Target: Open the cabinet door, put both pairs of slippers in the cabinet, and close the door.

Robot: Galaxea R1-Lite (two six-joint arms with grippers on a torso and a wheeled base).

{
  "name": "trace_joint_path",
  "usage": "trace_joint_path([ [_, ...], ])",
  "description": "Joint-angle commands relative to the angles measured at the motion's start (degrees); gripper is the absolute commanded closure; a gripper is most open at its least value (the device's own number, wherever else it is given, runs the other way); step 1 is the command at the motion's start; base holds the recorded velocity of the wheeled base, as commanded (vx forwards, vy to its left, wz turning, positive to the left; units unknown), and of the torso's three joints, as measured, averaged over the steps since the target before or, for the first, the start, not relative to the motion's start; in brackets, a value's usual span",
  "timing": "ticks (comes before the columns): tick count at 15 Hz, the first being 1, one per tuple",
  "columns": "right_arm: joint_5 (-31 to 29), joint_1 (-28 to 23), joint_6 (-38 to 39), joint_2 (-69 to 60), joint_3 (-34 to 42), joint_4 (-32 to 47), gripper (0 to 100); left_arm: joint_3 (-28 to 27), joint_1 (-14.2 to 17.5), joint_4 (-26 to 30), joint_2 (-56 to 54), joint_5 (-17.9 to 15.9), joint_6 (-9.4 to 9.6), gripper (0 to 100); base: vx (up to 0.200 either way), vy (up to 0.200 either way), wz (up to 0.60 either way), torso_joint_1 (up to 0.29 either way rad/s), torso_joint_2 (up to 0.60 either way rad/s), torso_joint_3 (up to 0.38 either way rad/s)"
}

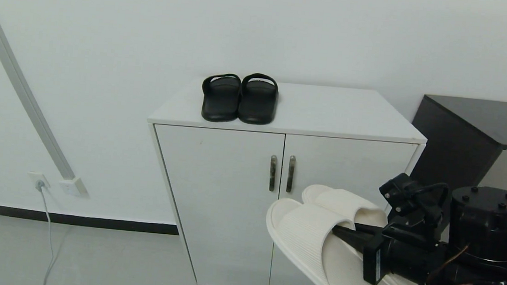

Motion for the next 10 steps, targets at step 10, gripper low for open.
trace_joint_path([
  [10,0.2,-0.2,-0.5,0.8,0.7,-0.1,100,0.0,0.0,0.0,0.1,-0.1,0.58,0,0.0,0.0,0.0,-0.129,0.47,0.34],
])
